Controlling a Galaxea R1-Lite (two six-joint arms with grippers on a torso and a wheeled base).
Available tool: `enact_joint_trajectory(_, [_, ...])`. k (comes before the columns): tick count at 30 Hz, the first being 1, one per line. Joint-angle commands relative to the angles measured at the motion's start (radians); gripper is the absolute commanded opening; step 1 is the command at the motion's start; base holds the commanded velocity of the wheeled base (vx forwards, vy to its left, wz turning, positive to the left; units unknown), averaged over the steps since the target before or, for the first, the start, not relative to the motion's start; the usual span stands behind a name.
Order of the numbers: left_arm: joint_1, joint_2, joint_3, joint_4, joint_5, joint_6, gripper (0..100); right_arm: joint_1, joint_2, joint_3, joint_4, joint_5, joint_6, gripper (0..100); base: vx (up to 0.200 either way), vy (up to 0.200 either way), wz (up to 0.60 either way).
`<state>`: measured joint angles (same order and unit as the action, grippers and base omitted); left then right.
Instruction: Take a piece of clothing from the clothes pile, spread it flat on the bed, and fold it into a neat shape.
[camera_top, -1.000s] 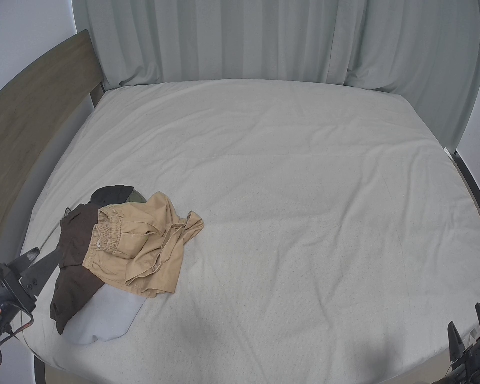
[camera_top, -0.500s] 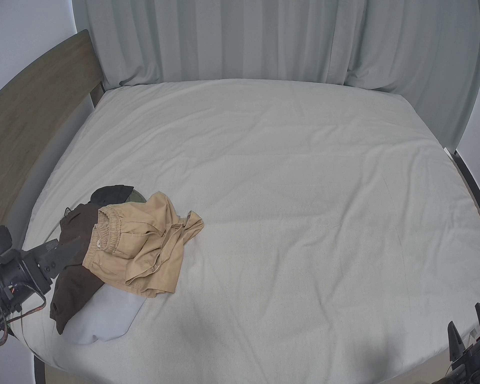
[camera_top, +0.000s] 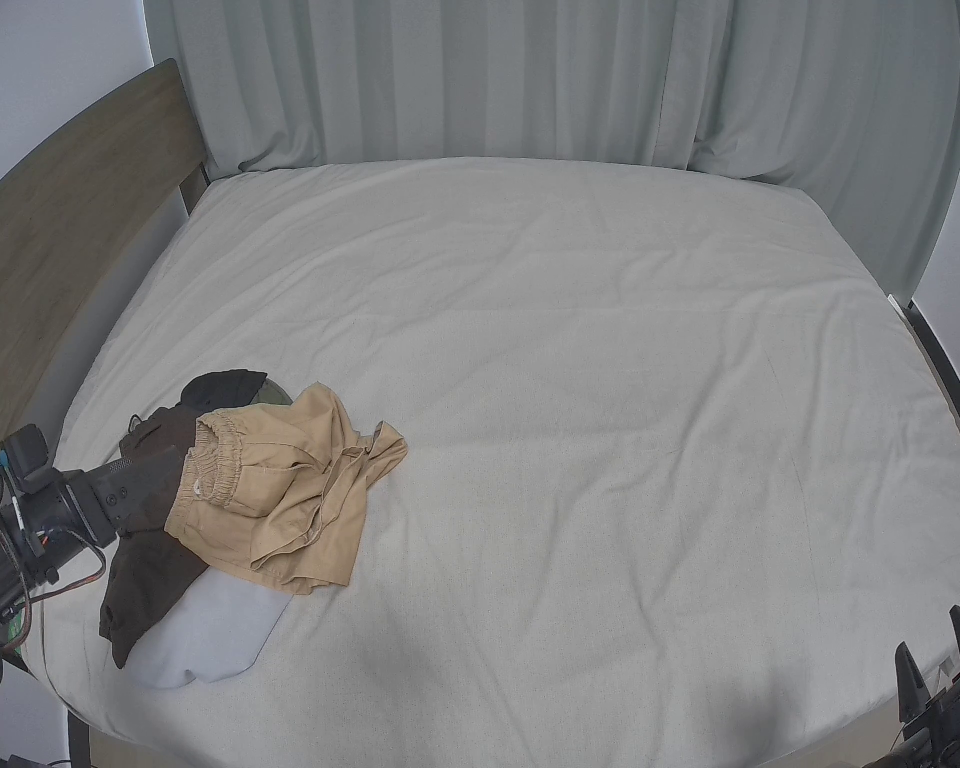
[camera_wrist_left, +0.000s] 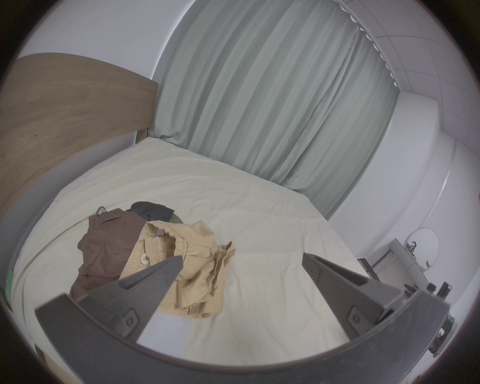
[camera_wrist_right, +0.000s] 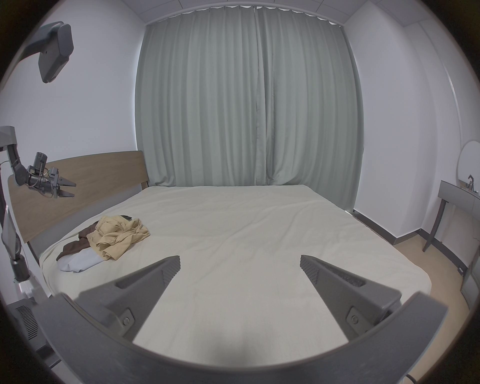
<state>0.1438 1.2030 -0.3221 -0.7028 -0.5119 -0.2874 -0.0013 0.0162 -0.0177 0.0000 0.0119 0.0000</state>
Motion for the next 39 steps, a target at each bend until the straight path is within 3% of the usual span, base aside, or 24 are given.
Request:
enact_joint_trajectory(1, [0.005,0.086,0.0,-0.035,-0.013,-0.002,100,0.0,-0.016,0.018,0.0,0.0,0.0,100,0.0,0.0,0.0])
enact_joint_trajectory(15, [0.091,0.257,-0.068,-0.066,-0.194,0.001,100,0.0,-0.016,0.018,0.0,0.0,0.0,100,0.0,0.0,0.0])
enact_joint_trajectory(39, [0.053,0.691,-0.229,-0.302,-0.178,-0.002,100,0.0,-0.016,0.018,0.0,0.0,0.0,100,0.0,0.0,0.0])
